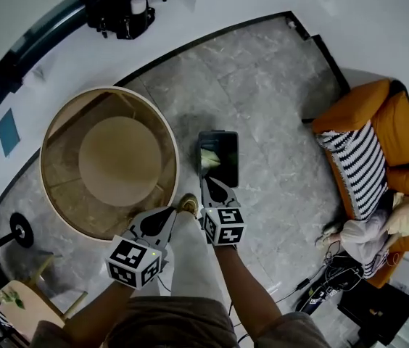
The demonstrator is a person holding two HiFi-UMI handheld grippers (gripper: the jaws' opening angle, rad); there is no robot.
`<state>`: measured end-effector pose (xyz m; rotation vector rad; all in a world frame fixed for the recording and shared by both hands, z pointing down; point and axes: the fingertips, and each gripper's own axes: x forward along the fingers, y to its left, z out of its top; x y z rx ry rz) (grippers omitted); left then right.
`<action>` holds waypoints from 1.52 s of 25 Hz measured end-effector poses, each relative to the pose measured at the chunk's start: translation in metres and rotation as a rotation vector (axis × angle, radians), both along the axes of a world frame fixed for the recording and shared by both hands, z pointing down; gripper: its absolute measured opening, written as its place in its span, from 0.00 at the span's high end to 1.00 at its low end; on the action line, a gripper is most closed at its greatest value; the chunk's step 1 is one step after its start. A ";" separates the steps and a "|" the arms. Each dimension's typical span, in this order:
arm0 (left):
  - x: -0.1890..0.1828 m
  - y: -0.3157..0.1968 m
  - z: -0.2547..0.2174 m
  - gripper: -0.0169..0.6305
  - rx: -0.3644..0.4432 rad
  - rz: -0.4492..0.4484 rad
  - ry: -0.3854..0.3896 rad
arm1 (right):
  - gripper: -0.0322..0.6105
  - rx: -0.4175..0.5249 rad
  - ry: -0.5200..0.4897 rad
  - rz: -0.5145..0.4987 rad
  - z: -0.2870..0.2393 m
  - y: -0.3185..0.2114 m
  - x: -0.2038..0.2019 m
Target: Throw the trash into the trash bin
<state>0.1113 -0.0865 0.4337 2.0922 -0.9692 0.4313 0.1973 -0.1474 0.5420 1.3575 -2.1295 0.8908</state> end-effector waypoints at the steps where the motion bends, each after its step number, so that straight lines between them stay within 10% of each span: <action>1: -0.008 0.001 -0.013 0.95 0.010 -0.001 -0.008 | 0.92 0.018 -0.012 -0.021 -0.019 0.000 -0.010; 20: -0.114 0.022 -0.229 0.95 0.369 -0.060 -0.071 | 0.92 0.421 -0.199 -0.406 -0.342 0.064 -0.141; 38: -0.156 0.016 -0.276 0.95 0.544 -0.157 -0.115 | 0.92 0.574 -0.297 -0.397 -0.403 0.068 -0.161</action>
